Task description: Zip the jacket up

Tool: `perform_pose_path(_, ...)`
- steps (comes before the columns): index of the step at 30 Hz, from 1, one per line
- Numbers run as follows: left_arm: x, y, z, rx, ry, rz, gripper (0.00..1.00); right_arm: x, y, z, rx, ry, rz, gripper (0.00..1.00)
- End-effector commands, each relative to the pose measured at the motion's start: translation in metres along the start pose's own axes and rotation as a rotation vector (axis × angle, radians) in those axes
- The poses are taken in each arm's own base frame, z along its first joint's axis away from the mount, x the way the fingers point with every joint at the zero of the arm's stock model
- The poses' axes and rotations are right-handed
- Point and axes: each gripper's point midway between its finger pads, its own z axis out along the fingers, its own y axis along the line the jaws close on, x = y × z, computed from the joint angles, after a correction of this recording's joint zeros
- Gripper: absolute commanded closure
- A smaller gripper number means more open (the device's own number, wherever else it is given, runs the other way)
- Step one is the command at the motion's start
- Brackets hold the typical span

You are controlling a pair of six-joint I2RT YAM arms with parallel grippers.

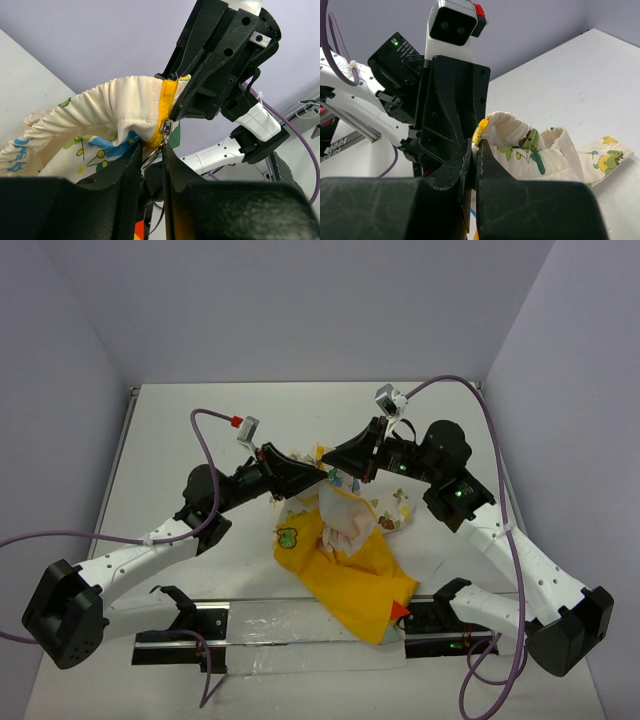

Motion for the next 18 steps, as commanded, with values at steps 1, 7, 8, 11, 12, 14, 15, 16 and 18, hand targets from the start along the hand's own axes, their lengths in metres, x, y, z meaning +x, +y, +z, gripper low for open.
perform_pose_path(1, -0.016, -0.023, -0.003, 0.074, -0.057, 0.043, 0.79, -0.034, 0.024, -0.004, -0.060, -0.098, -0.083, 1.00)
perform_pose_path(7, -0.009, -0.020, -0.004, 0.077, -0.031, 0.024, 0.98, -0.039, 0.021, -0.004, -0.036, -0.130, -0.087, 1.00)
perform_pose_path(8, -0.007, -0.020, -0.004, 0.078, -0.026, 0.020, 0.99, -0.041, 0.020, -0.005, -0.033, -0.137, -0.089, 1.00)
perform_pose_path(11, -0.001, -0.018, -0.004, 0.085, -0.003, 0.001, 1.00, -0.045, 0.020, -0.004, -0.026, -0.151, -0.096, 1.00)
perform_pose_path(12, 0.001, -0.017, -0.005, 0.086, 0.002, -0.006, 1.00, -0.047, 0.019, -0.004, -0.023, -0.155, -0.098, 1.00)
perform_pose_path(14, 0.005, -0.016, -0.006, 0.091, 0.015, -0.020, 1.00, -0.052, 0.018, -0.004, -0.007, -0.167, -0.108, 1.00)
perform_pose_path(15, 0.008, -0.017, -0.006, 0.103, 0.028, -0.029, 1.00, -0.054, 0.016, -0.004, 0.007, -0.176, -0.112, 1.00)
perform_pose_path(16, 0.012, -0.019, -0.007, 0.121, 0.042, -0.038, 1.00, -0.058, 0.013, -0.004, 0.022, -0.188, -0.118, 1.00)
perform_pose_path(18, 0.017, -0.018, -0.009, 0.135, 0.059, -0.058, 1.00, -0.062, 0.009, -0.005, 0.049, -0.200, -0.130, 1.00)
